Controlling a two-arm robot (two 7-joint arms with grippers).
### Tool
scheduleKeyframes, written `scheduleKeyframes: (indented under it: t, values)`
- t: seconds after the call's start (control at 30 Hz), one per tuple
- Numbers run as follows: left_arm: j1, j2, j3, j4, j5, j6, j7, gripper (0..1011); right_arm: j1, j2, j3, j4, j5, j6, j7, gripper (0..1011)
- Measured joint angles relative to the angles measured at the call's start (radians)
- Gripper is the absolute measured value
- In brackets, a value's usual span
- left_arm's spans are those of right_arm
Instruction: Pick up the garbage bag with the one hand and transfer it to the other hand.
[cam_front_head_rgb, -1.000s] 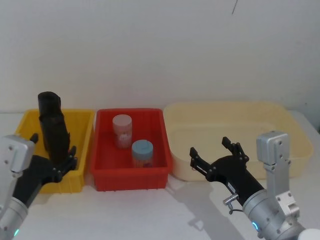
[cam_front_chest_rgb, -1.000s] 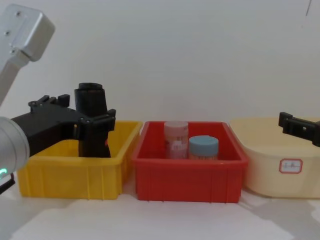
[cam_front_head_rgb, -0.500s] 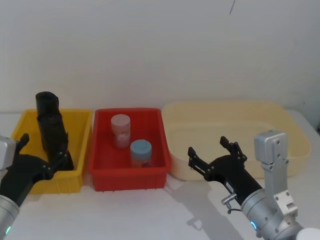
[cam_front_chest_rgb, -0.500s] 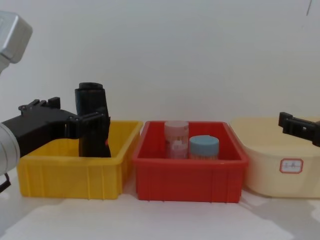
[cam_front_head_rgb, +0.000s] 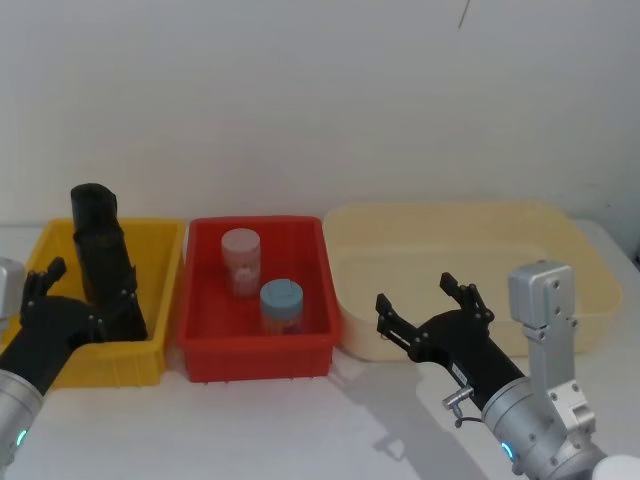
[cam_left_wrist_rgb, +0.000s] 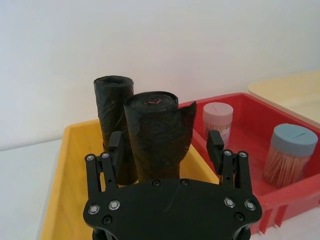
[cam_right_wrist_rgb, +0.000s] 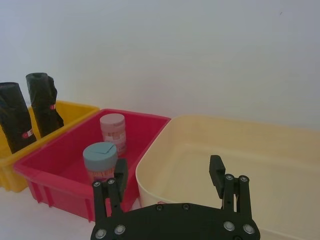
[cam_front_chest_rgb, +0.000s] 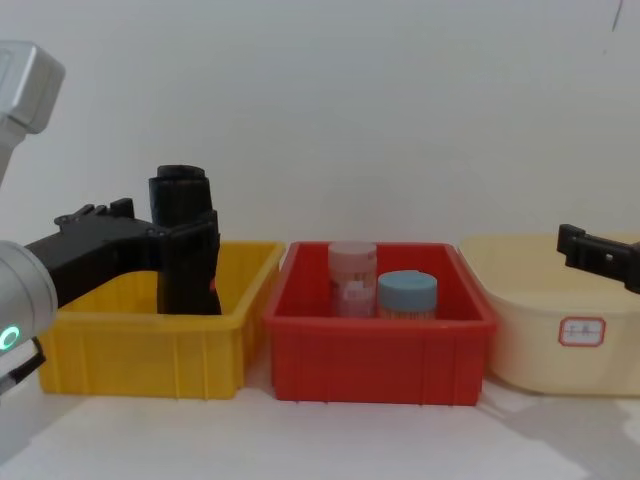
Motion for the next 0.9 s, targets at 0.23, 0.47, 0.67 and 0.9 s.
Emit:
scheduleKeyframes:
  t: [0.23,0.47,0.67,0.9]
  values:
    - [-0.036,-0.017,-0.003,0.051,-0.010,-0.009,-0.026,1000,0.000,0.000,0.000,0.000,0.000,0.000,0.000,1001]
    - [-0.069,-0.031,-0.004,0.095,-0.016,-0.012,-0.051,1000,0.000,0.000,0.000,0.000,0.000,0.000,0.000,1001]
    - [-0.101,-0.047,-0.004,0.137,-0.020,-0.014,-0.070,1000,0.000,0.000,0.000,0.000,0.000,0.000,0.000,1001]
    - [-0.131,-0.063,-0.009,0.180,-0.024,-0.022,-0.087,885,0.000,0.000,0.000,0.000,0.000,0.000,0.000,1001]
